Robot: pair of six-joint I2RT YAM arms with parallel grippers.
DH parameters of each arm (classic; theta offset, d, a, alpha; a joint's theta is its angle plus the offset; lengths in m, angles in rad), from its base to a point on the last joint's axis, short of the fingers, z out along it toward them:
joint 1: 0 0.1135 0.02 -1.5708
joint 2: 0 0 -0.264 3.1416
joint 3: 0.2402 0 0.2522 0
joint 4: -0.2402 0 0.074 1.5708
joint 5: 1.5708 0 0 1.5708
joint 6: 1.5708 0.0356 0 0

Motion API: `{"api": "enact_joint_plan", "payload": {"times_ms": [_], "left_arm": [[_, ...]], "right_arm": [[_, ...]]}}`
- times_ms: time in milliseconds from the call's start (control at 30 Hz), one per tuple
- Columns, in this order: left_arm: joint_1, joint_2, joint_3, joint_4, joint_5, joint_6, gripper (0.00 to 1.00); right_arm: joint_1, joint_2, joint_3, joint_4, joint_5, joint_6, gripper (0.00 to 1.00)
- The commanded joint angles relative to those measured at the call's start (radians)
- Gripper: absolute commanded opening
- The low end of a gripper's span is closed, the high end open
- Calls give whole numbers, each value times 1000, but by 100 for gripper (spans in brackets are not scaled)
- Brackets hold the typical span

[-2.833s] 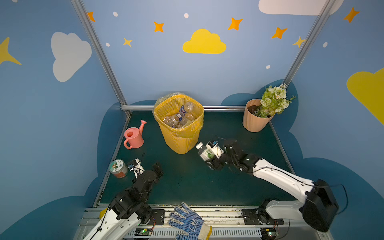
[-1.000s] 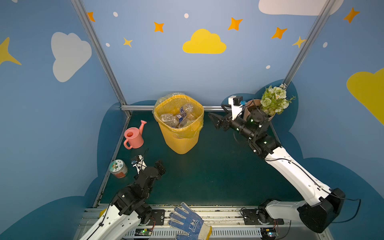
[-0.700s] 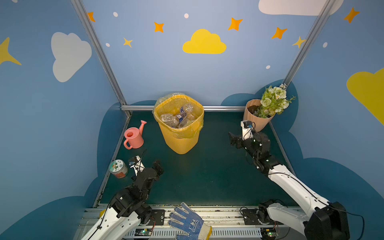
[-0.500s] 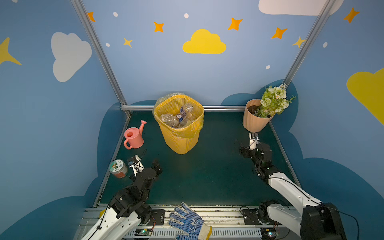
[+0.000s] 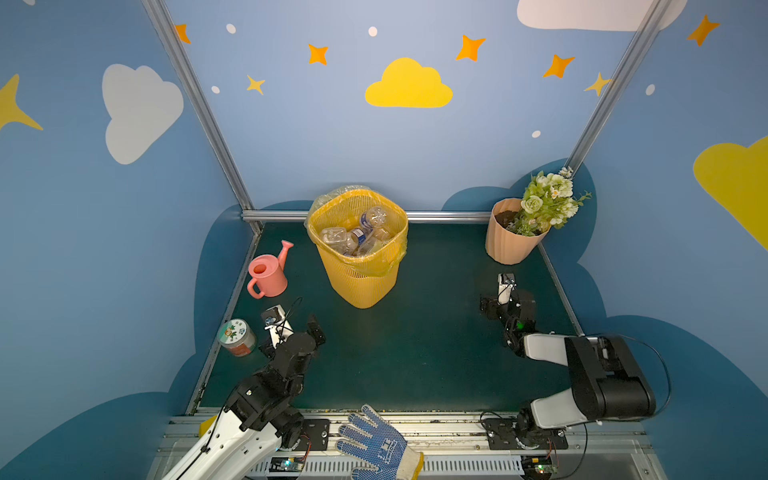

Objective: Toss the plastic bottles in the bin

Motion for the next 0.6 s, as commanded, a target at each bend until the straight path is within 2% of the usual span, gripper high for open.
{"api": "enact_joint_plan", "payload": {"times_ms": [0,33,200,300,400,500,567], "left_arm": [[8,-11,-18,73,-43,90,100],[10,-10,-22,94,-57,118,100],[50,9,-60,294,-125,310,100],[125,49,-112,501,-111,422,100],[247,137,-178,693,-15,440,100],[382,273,-192,754,132,405,100],[468,395,-197,857,217,386,100]], "right_arm": [[-29,17,-7,108,-69,25,95],[-31,5,4,67,-77,20,96],[-33,10,1,80,-81,23,96],[-35,8,1,77,-81,22,96],[-34,8,3,75,-82,22,96],[-34,8,3,75,-83,21,96],[-34,8,3,75,-82,21,96]]}}
